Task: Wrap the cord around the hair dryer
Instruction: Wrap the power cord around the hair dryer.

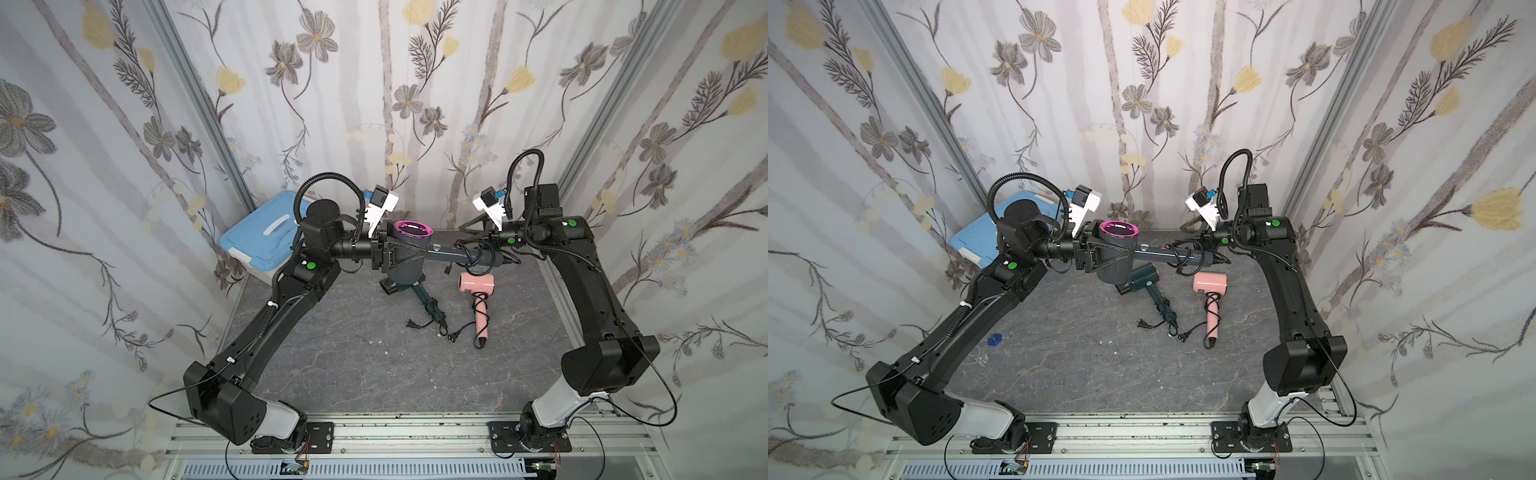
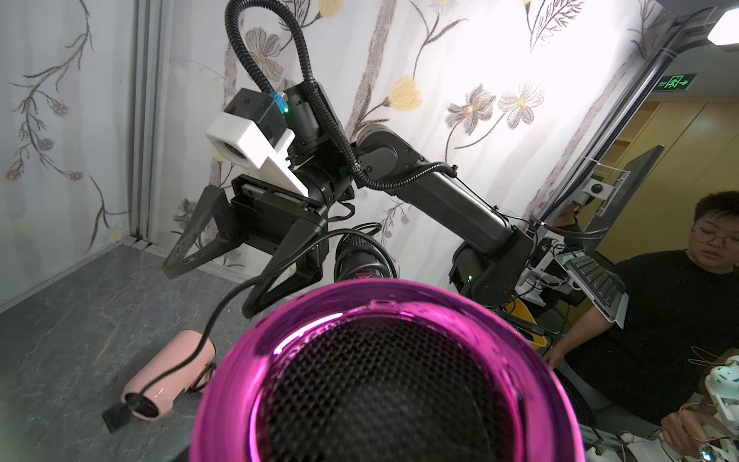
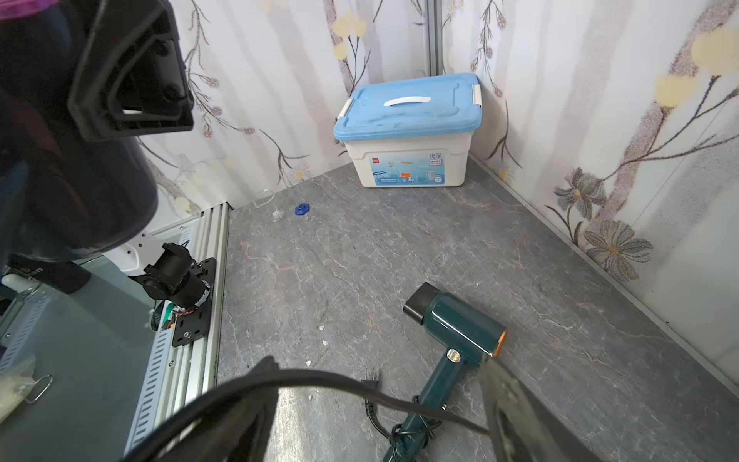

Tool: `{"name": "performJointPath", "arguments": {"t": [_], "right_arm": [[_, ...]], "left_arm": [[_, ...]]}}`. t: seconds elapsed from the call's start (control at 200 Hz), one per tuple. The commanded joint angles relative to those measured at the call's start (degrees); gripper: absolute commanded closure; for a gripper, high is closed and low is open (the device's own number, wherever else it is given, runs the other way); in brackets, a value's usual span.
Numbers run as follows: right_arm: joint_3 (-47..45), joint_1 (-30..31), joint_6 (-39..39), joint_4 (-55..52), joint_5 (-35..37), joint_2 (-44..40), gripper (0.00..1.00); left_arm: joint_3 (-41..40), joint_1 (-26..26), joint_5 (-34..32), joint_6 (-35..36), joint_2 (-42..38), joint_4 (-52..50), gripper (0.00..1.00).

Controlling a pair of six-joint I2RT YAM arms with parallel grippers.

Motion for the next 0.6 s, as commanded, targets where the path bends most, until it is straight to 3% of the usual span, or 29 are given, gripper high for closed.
{"name": "performJointPath", "arguments": {"t": [0.0, 0.165, 0.335, 0.6], "right_arm": [[-0.6, -0.11, 1.47, 4.19, -0.11, -0.02, 0.1], [-2.28, -0.62, 3.36, 5.07, 5.77, -0.35, 0.01], [-9.36, -3.24, 7.6, 12.89, 3.81, -5.52, 0.0], [-17.0, -6.9, 8.63, 16.32, 2.02, -10.98, 0.0]], "left_arm": [[-0.18, 0.04, 0.51, -6.96, 1.11, 11.96, 1.0], [-0.29, 0.09, -0.25, -7.02, 1.15, 12.22, 1.0], [-0.05, 0.7, -0.94, -6.87, 1.03, 11.62, 1.0], [0.94, 2.41, -2.73, -7.89, 1.13, 11.91, 1.0]]}}
